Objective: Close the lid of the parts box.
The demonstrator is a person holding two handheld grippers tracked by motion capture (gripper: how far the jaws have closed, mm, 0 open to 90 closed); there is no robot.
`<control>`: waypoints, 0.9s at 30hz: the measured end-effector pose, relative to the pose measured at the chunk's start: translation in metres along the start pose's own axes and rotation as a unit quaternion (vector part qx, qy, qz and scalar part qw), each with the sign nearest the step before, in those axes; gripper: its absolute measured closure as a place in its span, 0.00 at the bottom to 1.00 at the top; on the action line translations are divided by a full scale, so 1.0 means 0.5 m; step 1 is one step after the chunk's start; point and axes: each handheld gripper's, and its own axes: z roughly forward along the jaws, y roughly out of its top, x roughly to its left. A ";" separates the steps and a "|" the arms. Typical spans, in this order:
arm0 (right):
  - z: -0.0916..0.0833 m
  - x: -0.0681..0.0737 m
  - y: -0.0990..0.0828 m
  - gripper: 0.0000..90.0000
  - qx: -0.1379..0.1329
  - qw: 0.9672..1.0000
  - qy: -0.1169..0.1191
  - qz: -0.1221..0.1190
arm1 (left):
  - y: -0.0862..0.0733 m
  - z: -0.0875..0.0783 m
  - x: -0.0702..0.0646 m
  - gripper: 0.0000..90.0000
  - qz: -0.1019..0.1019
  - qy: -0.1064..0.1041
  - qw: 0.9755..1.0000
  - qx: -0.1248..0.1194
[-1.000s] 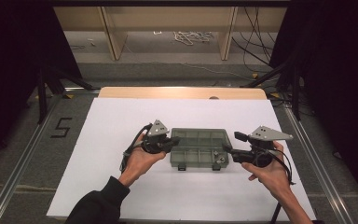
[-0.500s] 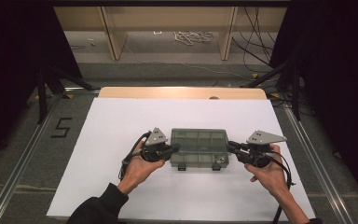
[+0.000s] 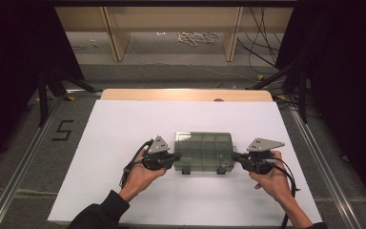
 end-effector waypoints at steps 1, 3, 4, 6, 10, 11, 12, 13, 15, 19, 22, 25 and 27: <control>0.002 -0.001 -0.001 0.98 0.003 1.000 0.000 -0.004 | 0.000 -0.001 0.000 1.00 0.000 -0.001 1.000 0.007; 0.003 0.000 -0.002 0.98 0.006 1.000 0.001 0.001 | -0.004 0.001 -0.002 1.00 -0.002 0.004 1.000 0.005; 0.003 -0.001 -0.002 0.98 0.008 1.000 0.003 -0.001 | -0.004 0.001 -0.002 1.00 -0.002 0.004 1.000 0.005; 0.006 -0.001 -0.003 0.98 0.007 1.000 0.000 -0.005 | -0.004 0.001 -0.001 1.00 0.002 0.003 1.000 0.006; 0.007 0.001 -0.005 0.98 0.013 1.000 0.000 -0.003 | -0.011 0.004 -0.005 1.00 0.000 0.006 1.000 0.012; 0.008 0.001 -0.005 0.98 0.017 1.000 0.003 -0.003 | -0.013 0.004 -0.003 1.00 -0.001 -0.001 1.000 0.019; 0.009 0.000 -0.006 0.98 0.016 1.000 0.001 -0.007 | -0.014 0.006 -0.003 1.00 0.006 0.006 1.000 0.017; 0.010 0.001 -0.007 0.98 0.018 1.000 0.001 -0.006 | -0.016 0.007 -0.004 1.00 0.003 0.006 1.000 0.017; 0.012 0.001 -0.008 0.98 0.020 1.000 0.002 -0.008 | -0.017 0.006 -0.004 1.00 0.004 0.007 1.000 0.017; 0.014 0.003 -0.009 0.98 0.025 1.000 0.003 -0.003 | -0.019 0.008 -0.004 1.00 0.004 0.008 1.000 0.018; 0.015 0.002 -0.010 0.98 0.023 1.000 0.002 -0.008 | -0.019 0.008 -0.004 1.00 0.005 0.007 1.000 0.020; 0.016 0.001 -0.011 0.98 0.025 1.000 0.004 -0.007 | -0.020 0.009 -0.004 1.00 0.006 0.008 1.000 0.021; 0.017 0.001 -0.011 0.98 0.026 1.000 0.005 -0.007 | -0.020 0.008 -0.002 1.00 0.005 0.002 1.000 0.025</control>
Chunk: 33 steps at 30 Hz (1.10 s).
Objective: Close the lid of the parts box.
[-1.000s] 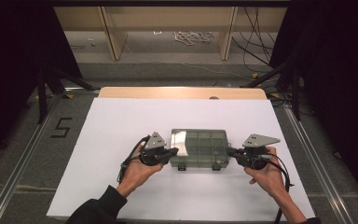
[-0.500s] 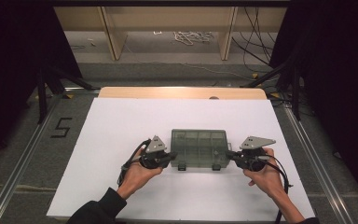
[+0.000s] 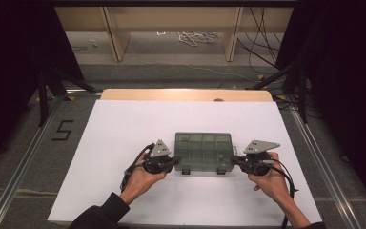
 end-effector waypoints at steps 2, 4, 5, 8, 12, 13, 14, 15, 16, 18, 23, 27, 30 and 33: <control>0.001 0.000 -0.001 0.99 0.003 1.000 0.001 0.001 | -0.002 0.002 -0.002 1.00 -0.001 0.004 1.000 -0.005; 0.002 0.000 -0.002 0.99 0.004 1.000 0.000 0.000 | -0.002 0.000 0.000 1.00 0.008 0.001 1.000 0.007; 0.003 0.000 -0.003 0.99 0.004 1.000 0.000 0.000 | -0.003 0.001 0.000 1.00 0.007 0.002 1.000 0.005; 0.003 0.000 -0.004 0.99 0.003 1.000 0.000 0.002 | -0.003 0.001 0.000 1.00 0.006 0.001 1.000 0.005; 0.003 0.000 -0.004 0.98 0.003 1.000 0.000 0.006 | -0.004 0.000 -0.001 1.00 0.006 0.004 1.000 0.002; 0.002 0.001 -0.004 0.98 0.003 1.000 0.003 0.010 | -0.004 0.001 -0.002 0.99 0.002 0.006 1.000 -0.003; 0.002 0.001 -0.004 0.98 0.003 1.000 0.002 0.010 | -0.004 0.001 -0.002 0.99 0.001 0.006 1.000 -0.004; 0.002 0.001 -0.004 0.97 0.003 1.000 0.002 0.011 | -0.004 0.001 -0.002 0.99 -0.001 0.006 1.000 -0.004; 0.003 0.000 -0.004 0.96 -0.002 1.000 0.000 0.009 | -0.004 0.000 -0.001 0.98 -0.004 0.002 1.000 -0.002; 0.001 -0.002 -0.004 0.91 -0.011 1.000 -0.003 0.015 | -0.004 -0.002 0.000 0.98 0.000 0.005 1.000 0.001; -0.008 0.001 0.002 0.73 -0.039 0.999 -0.015 0.029 | -0.005 -0.003 -0.002 0.96 -0.008 0.008 1.000 -0.006; -0.010 0.008 0.007 0.62 -0.049 0.998 -0.017 0.036 | -0.004 -0.005 -0.003 0.94 -0.003 0.004 1.000 -0.010; -0.008 0.013 0.011 0.56 -0.057 0.997 -0.021 0.038 | -0.003 -0.008 -0.003 0.93 -0.008 0.003 1.000 -0.012; -0.010 0.016 0.014 0.50 -0.070 0.996 -0.024 0.049 | -0.003 -0.011 -0.002 0.91 -0.007 0.008 1.000 -0.016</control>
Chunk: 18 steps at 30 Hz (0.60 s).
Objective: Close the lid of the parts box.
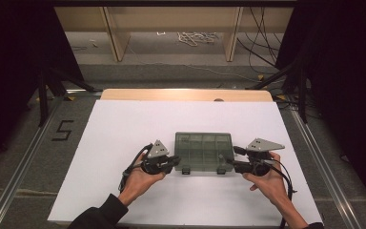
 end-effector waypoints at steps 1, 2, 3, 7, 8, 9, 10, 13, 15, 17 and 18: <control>-0.001 0.000 0.001 0.49 -0.003 1.000 -0.001 0.002 | 0.000 -0.001 0.001 0.91 0.001 -0.005 1.000 -0.002; -0.001 0.000 0.001 0.48 -0.005 1.000 0.000 0.004 | 0.001 -0.002 0.001 0.91 0.000 -0.003 1.000 -0.004; -0.001 0.000 0.001 0.47 -0.010 1.000 -0.002 0.006 | 0.001 -0.004 0.000 0.90 -0.002 -0.001 1.000 -0.005; -0.006 -0.001 0.004 0.43 -0.027 0.999 -0.011 0.014 | 0.004 -0.010 0.001 0.88 0.003 0.001 1.000 -0.009; -0.004 -0.002 0.004 0.42 -0.038 0.999 -0.010 0.013 | 0.004 -0.011 0.002 0.88 0.006 0.001 1.000 -0.009; -0.008 -0.001 0.006 0.41 -0.034 0.999 -0.014 0.015 | 0.004 -0.011 0.001 0.86 -0.001 -0.001 1.000 -0.015; -0.009 -0.001 0.006 0.40 -0.036 0.999 -0.015 0.018 | 0.005 -0.014 0.000 0.86 -0.004 0.004 1.000 -0.012; -0.011 0.000 0.008 0.39 -0.044 0.999 -0.016 0.016 | 0.007 -0.017 0.003 0.85 0.000 0.003 1.000 -0.022; -0.012 0.001 0.009 0.38 -0.045 0.999 -0.017 0.019 | 0.008 -0.022 0.002 0.83 -0.004 0.005 1.000 -0.023; -0.013 0.003 0.009 0.38 -0.047 0.999 -0.017 0.021 | 0.010 -0.026 0.004 0.81 -0.004 0.002 1.000 -0.031; -0.015 0.005 0.010 0.38 -0.041 0.999 -0.020 0.022 | 0.013 -0.030 0.004 0.80 -0.008 0.002 0.999 -0.033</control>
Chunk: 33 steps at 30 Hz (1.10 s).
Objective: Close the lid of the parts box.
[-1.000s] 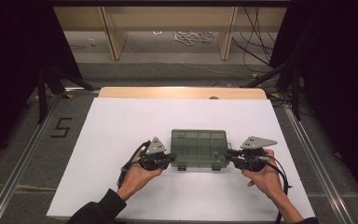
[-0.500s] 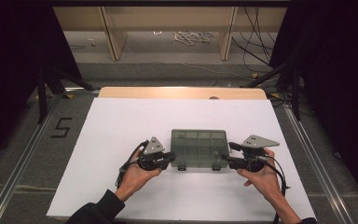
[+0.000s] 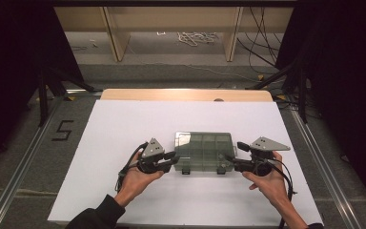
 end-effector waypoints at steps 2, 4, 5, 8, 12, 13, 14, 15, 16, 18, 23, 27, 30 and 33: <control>0.003 -0.001 0.000 0.37 -0.013 1.000 0.002 -0.005 | 0.005 -0.009 0.006 0.79 -0.001 0.000 1.000 -0.010; 0.000 0.000 0.001 0.37 -0.012 1.000 0.003 -0.002 | 0.009 -0.018 0.010 0.77 -0.005 0.001 1.000 -0.018; -0.002 0.000 0.001 0.36 -0.011 1.000 0.001 -0.001 | 0.010 -0.023 0.013 0.77 -0.004 0.002 1.000 -0.017; -0.002 0.001 0.002 0.35 -0.012 1.000 -0.002 0.000 | 0.009 -0.034 0.015 0.76 -0.010 0.004 1.000 -0.025; -0.004 0.004 0.002 0.34 -0.013 1.000 -0.002 0.003 | 0.009 -0.048 0.017 0.73 -0.008 0.004 0.999 -0.037; -0.002 0.004 0.002 0.34 -0.020 1.000 -0.002 0.002 | 0.009 -0.048 0.017 0.72 -0.008 0.004 0.999 -0.037; -0.004 0.004 0.002 0.34 -0.018 1.000 -0.003 0.002 | 0.009 -0.056 0.016 0.71 -0.008 0.008 0.999 -0.043; -0.006 0.006 0.003 0.33 -0.014 1.000 -0.001 0.006 | 0.008 -0.059 0.016 0.70 -0.008 0.009 0.999 -0.046; -0.006 0.006 0.003 0.33 -0.016 1.000 -0.001 0.005 | 0.008 -0.063 0.015 0.68 -0.009 0.009 0.999 -0.049; -0.010 0.009 0.003 0.32 -0.016 1.000 -0.003 0.007 | 0.007 -0.072 0.014 0.65 -0.007 0.011 0.998 -0.056; -0.018 0.015 0.002 0.30 -0.022 1.000 -0.002 0.009 | 0.007 -0.097 0.015 0.60 -0.018 0.013 0.997 -0.079; -0.025 0.020 -0.001 0.27 -0.027 1.000 -0.009 0.011 | 0.004 -0.115 0.019 0.55 -0.009 0.013 0.996 -0.093; -0.032 0.027 -0.003 0.25 -0.026 0.999 0.000 0.029 | -0.002 -0.123 0.022 0.49 -0.007 0.021 0.995 -0.093; -0.034 0.029 -0.004 0.25 -0.037 0.999 -0.002 0.012 | -0.008 -0.130 0.028 0.45 -0.009 0.024 0.995 -0.094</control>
